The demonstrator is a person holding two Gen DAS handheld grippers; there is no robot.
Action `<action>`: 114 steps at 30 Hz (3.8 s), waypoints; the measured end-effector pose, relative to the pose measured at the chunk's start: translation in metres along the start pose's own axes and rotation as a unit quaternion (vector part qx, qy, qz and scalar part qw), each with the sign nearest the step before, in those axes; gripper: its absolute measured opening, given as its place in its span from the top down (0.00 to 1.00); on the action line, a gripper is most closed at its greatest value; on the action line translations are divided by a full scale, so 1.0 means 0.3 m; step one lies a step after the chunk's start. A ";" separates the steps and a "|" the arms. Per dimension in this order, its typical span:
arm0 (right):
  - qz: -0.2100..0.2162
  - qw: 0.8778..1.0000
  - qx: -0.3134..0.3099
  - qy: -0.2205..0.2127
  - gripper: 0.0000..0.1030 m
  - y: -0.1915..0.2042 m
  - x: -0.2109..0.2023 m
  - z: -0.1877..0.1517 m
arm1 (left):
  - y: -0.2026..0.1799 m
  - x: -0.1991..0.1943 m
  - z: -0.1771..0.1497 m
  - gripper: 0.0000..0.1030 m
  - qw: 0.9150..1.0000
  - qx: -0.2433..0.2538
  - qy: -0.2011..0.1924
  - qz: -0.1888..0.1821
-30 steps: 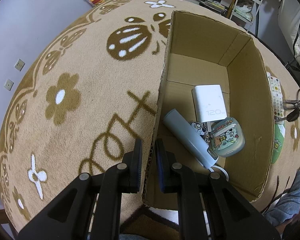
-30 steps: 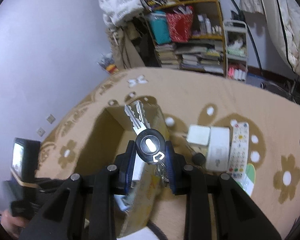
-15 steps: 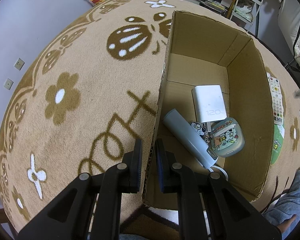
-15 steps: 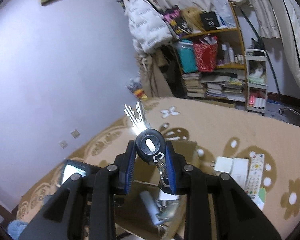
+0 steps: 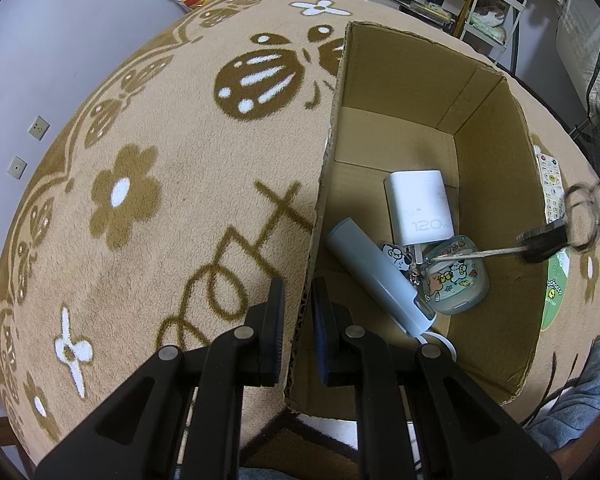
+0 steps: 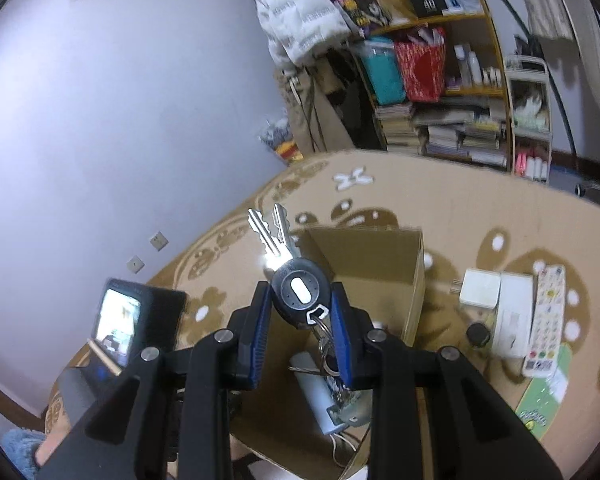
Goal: Organize rigid objects
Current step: 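Lift the keys into the box and open the right gripper, then move the right gripper to the white TV remote and grasp it, then lift the white remote over the box and release it inside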
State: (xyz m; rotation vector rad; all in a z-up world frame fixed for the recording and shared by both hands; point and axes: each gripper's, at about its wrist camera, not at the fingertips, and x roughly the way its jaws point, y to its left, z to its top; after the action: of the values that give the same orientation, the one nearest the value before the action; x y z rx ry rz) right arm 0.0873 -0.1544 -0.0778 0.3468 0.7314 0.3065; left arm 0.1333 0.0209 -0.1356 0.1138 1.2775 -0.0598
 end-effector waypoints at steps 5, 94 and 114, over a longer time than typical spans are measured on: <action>-0.045 0.998 0.006 0.045 0.70 -0.023 0.079 -0.053 | 0.001 0.000 0.001 0.87 1.000 -0.001 0.000 -0.001; -0.184 0.960 0.206 0.052 0.66 -0.786 0.101 -0.104 | 0.002 0.013 -0.003 0.86 1.000 0.007 0.004 0.006; -0.220 0.952 0.210 0.036 0.67 -0.750 0.094 -0.111 | -0.001 0.015 -0.002 0.86 1.000 0.009 0.006 0.008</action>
State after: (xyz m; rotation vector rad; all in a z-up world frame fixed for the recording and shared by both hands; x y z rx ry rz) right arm 0.1181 -0.3392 -0.2101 0.5634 0.9237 -0.2673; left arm 0.1340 0.0208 -0.1402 0.1392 1.2875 -0.0573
